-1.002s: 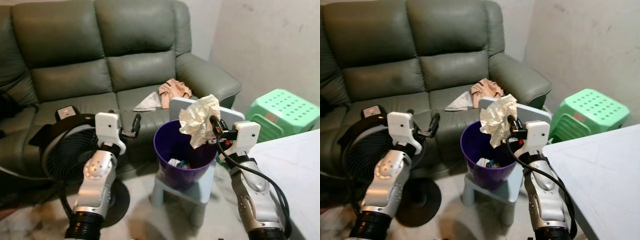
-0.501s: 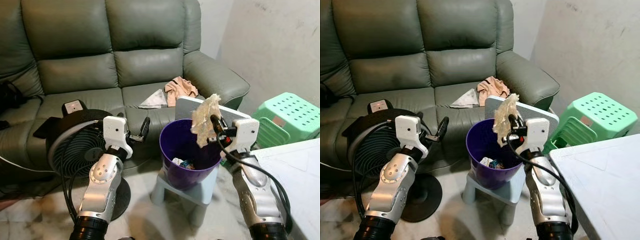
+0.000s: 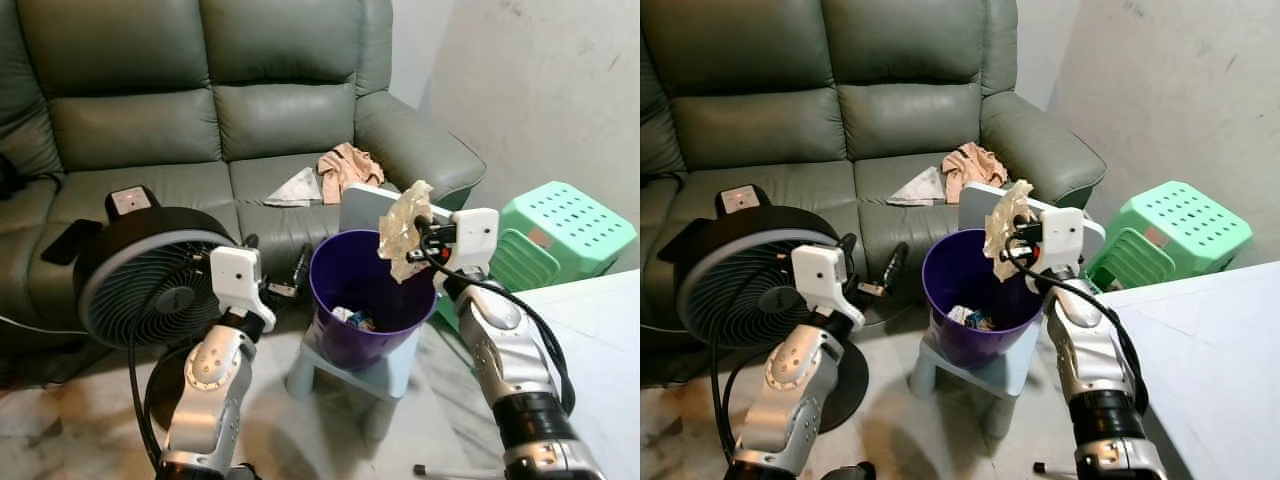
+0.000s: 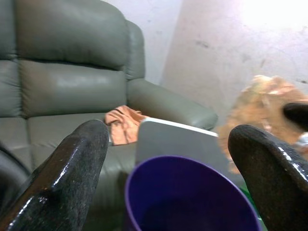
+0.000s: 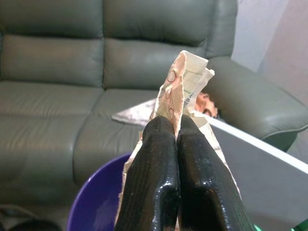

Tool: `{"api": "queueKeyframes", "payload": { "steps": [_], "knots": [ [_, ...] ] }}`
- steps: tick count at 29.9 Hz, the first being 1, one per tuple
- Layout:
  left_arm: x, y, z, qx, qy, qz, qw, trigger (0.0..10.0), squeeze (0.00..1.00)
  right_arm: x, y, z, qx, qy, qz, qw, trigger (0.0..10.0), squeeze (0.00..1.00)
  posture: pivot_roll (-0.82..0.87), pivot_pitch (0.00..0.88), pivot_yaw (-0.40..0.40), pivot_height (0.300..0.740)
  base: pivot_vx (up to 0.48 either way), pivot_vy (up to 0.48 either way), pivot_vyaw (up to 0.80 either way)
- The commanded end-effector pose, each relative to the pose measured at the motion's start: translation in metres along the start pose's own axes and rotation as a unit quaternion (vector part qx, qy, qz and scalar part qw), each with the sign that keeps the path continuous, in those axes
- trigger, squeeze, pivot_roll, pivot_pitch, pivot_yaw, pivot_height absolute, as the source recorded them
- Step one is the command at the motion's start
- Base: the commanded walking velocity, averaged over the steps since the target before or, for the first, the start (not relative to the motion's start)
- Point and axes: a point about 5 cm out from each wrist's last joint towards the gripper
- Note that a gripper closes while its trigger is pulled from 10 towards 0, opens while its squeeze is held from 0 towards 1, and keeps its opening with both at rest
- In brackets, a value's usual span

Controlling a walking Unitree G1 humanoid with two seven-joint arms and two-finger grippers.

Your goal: Picking trash to rubbish bin

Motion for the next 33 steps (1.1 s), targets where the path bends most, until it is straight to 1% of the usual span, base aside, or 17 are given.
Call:
{"api": "queueKeyframes", "payload": {
  "steps": [1,2,3,7,9,10,12,14,15,18,21,22,23,26,29,32,33],
  "knots": [
    [0.005,-0.012,0.0,-0.014,-0.011,0.01,1.0,10.0,0.0,-0.002,-0.002,-0.002,0.001,0.01,0.009,1.0,10.0,0.0,0.12,0.161,-0.116,0.74,0.0,0.0,0.0],
    [0.005,-0.014,0.0,-0.018,-0.011,0.01,1.0,10.0,0.0,-0.002,0.0,-0.004,0.005,0.012,0.006,1.0,10.0,0.0,0.12,0.164,-0.117,0.74,0.0,0.0,0.0],
    [0.005,-0.023,0.003,-0.038,-0.009,0.008,0.999,10.0,0.0,0.001,0.007,-0.012,0.016,0.013,0.008,1.0,10.0,0.0,0.12,0.171,-0.121,0.74,0.0,0.0,0.0],
    [0.003,-0.032,0.007,-0.061,-0.005,0.009,0.998,10.0,0.0,0.007,0.017,-0.021,0.026,0.009,0.011,1.0,10.0,0.0,0.12,0.174,-0.123,0.74,0.0,0.0,0.0],
    [0.002,-0.04,0.01,-0.078,0.001,0.018,0.997,10.0,0.0,0.011,0.027,-0.03,0.04,0.012,0.001,0.999,10.0,0.0,0.12,0.177,-0.123,0.74,0.0,0.0,0.0],
    [0.001,-0.043,0.011,-0.081,0.003,0.021,0.996,10.0,0.0,0.012,0.029,-0.032,0.044,0.013,-0.001,0.999,10.0,0.0,0.12,0.181,-0.125,0.74,0.0,0.0,0.0],
    [0.003,-0.05,0.013,-0.101,-0.001,0.023,0.995,10.0,0.0,0.016,0.036,-0.039,0.044,0.011,0.016,0.999,10.0,0.0,0.12,0.181,-0.125,0.74,0.0,0.0,0.0],
    [0.005,-0.061,0.017,-0.126,-0.005,0.016,0.992,10.0,0.0,0.023,0.04,-0.046,0.046,-0.004,0.024,0.999,10.0,0.0,0.12,0.187,-0.128,0.74,0.0,0.0,0.0],
    [0.006,-0.063,0.018,-0.132,-0.005,0.013,0.991,10.0,0.0,0.025,0.04,-0.047,0.047,-0.008,0.023,0.999,10.0,0.0,0.13,0.192,-0.131,0.74,0.0,0.0,0.0],
    [0.005,-0.064,0.019,-0.115,0.002,0.038,0.993,10.0,0.0,0.028,0.04,-0.052,0.039,-0.004,0.017,0.999,10.0,0.0,0.13,0.192,-0.131,0.74,0.0,0.0,0.0],
    [0.005,-0.066,0.02,-0.111,0.003,0.036,0.993,10.0,0.0,0.028,0.038,-0.056,0.023,0.01,0.012,1.0,10.0,0.0,0.13,0.207,-0.139,0.74,0.0,0.0,0.0],
    [0.005,-0.066,0.022,-0.109,0.005,0.035,0.993,10.0,0.0,0.027,0.037,-0.058,0.011,0.018,0.033,0.999,10.0,0.0,0.13,0.207,-0.139,0.74,0.0,0.0,0.0],
    [0.005,-0.065,0.022,-0.108,0.006,0.035,0.993,10.0,0.0,0.027,0.037,-0.059,0.008,0.02,0.039,0.999,10.0,0.0,0.13,0.207,-0.139,0.74,0.0,0.0,0.0],
    [0.006,-0.065,0.025,-0.105,0.008,0.031,0.994,10.0,0.0,0.026,0.034,-0.06,-0.003,0.02,0.043,0.999,10.0,0.0,0.15,0.219,-0.148,0.74,0.0,0.0,0.0],
    [0.006,-0.064,0.026,-0.097,0.011,0.033,0.995,10.0,0.0,0.027,0.03,-0.061,-0.023,0.018,0.056,0.998,10.0,0.0,0.15,0.222,-0.15,0.74,0.0,0.0,0.0],
    [0.006,-0.064,0.028,-0.093,0.013,0.038,0.995,10.0,0.0,0.024,0.027,-0.06,-0.035,0.032,0.042,0.998,10.0,0.0,0.16,0.225,-0.151,0.74,0.0,0.0,0.0],
    [0.007,-0.064,0.029,-0.091,0.014,0.039,0.995,10.0,0.0,0.023,0.025,-0.06,-0.038,0.032,0.056,0.997,10.0,0.0,0.16,0.225,-0.151,0.74,0.0,0.0,0.0]
  ]
}}
Point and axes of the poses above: a point about 5 cm out from each wrist's last joint towards the gripper, its own z axis pointing back from the gripper into the wrist, its own x axis along the axis of the wrist's last joint, y = z × x, and after that the axes turned 6 degrees about -z, right-handed
